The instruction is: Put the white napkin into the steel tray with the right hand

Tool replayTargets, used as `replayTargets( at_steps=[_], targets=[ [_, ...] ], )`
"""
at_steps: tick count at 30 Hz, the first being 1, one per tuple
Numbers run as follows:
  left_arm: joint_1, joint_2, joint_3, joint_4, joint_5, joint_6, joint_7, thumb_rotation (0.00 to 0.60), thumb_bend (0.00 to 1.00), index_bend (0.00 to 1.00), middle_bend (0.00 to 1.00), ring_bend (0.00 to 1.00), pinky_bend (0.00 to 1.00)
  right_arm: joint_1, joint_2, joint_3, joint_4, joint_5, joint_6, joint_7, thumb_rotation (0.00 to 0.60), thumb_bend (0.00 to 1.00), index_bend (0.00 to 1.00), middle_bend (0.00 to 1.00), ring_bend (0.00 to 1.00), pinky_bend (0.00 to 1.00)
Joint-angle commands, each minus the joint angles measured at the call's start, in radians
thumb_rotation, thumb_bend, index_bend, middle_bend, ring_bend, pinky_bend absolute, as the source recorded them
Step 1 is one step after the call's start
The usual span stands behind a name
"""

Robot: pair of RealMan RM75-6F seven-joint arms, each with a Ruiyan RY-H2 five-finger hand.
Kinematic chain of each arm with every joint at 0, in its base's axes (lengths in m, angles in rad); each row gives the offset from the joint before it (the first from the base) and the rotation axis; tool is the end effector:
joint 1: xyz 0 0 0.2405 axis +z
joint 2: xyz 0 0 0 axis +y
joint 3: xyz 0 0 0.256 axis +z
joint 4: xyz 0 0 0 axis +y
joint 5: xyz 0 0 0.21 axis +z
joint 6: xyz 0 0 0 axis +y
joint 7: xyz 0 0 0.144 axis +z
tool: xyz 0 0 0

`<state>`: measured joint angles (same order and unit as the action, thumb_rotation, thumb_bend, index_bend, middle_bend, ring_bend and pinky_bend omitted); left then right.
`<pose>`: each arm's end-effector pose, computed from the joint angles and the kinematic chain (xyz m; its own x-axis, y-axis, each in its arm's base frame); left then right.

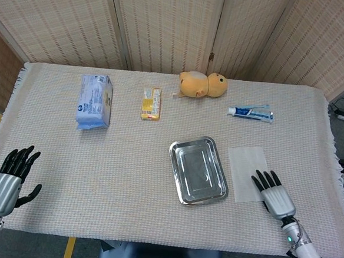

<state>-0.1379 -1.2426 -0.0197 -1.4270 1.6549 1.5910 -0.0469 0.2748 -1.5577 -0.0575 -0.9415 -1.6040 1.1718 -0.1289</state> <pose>-0.3014 0.1908 0.1358 0.4020 -0.0919 0.9110 0.8872 -0.2069 -0.4123 -0.3639 -0.2272 0.0210 0.7489 -0.2230 0.6241 -0.6613 -0.3129 0.6818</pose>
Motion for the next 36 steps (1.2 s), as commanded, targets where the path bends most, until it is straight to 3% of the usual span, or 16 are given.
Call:
replayTargets(
  at_steps=[1, 7, 14, 18, 22, 27, 36],
  targets=[
    [0.000, -0.001, -0.001, 0.001, 0.000, 0.001, 0.001, 0.600, 0.39, 0.04, 0.00, 0.00, 0.00, -0.003, -0.020, 0.000, 0.030, -0.010, 0.027, 0.021, 0.600, 0.52, 0.15, 0.00, 0.00, 0.00],
    [0.002, -0.001, -0.001, -0.001, 0.003, 0.008, 0.003, 0.600, 0.39, 0.04, 0.00, 0.00, 0.00, -0.005, -0.073, -0.006, 0.131, -0.037, 0.084, 0.086, 0.600, 0.52, 0.35, 0.00, 0.00, 0.00],
    [0.005, -0.001, -0.003, 0.002, 0.005, 0.019, 0.008, 0.600, 0.39, 0.04, 0.00, 0.00, 0.00, -0.004, -0.128, 0.001, 0.228, -0.054, 0.157, 0.172, 0.600, 0.51, 0.44, 0.05, 0.02, 0.00],
    [0.008, 0.000, -0.004, 0.002, 0.009, 0.029, 0.011, 0.600, 0.39, 0.04, 0.00, 0.00, 0.00, -0.004, -0.171, 0.009, 0.294, -0.071, 0.233, 0.229, 0.600, 0.52, 0.52, 0.15, 0.11, 0.04],
    [0.010, 0.000, -0.004, 0.001, 0.013, 0.036, 0.014, 0.600, 0.39, 0.04, 0.00, 0.00, 0.00, -0.004, -0.219, 0.022, 0.372, -0.082, 0.318, 0.286, 0.600, 0.52, 0.61, 0.29, 0.25, 0.17],
    [0.014, 0.003, -0.004, -0.002, 0.018, 0.045, 0.017, 0.600, 0.39, 0.04, 0.00, 0.00, 0.00, 0.003, -0.257, 0.034, 0.443, -0.079, 0.363, 0.325, 0.600, 0.52, 0.67, 0.38, 0.34, 0.24],
    [0.018, 0.009, -0.004, -0.009, 0.024, 0.057, 0.017, 0.600, 0.39, 0.03, 0.00, 0.00, 0.00, 0.026, -0.273, 0.066, 0.474, -0.073, 0.469, 0.338, 0.600, 0.52, 0.69, 0.39, 0.35, 0.25]
  ],
)
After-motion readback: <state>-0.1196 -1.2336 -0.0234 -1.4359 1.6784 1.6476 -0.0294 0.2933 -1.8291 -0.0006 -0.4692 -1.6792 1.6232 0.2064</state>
